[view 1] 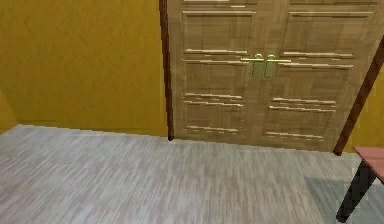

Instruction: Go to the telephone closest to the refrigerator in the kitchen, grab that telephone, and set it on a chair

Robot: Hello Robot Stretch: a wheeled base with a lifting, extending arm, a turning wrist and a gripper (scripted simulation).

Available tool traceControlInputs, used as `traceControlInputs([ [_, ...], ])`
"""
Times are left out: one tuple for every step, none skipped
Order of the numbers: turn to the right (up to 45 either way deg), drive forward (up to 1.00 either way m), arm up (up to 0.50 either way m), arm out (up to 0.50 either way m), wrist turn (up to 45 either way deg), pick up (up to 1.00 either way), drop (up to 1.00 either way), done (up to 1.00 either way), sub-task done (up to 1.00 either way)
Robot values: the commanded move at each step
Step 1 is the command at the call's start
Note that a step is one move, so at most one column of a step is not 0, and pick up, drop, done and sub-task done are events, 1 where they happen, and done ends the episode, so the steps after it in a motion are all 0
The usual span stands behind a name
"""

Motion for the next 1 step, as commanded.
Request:
traceControlInputs([
  [0.0, 0.0, -0.5, 0.0, 0.0, 0.0, 0.0, 0.0, 0.0],
])
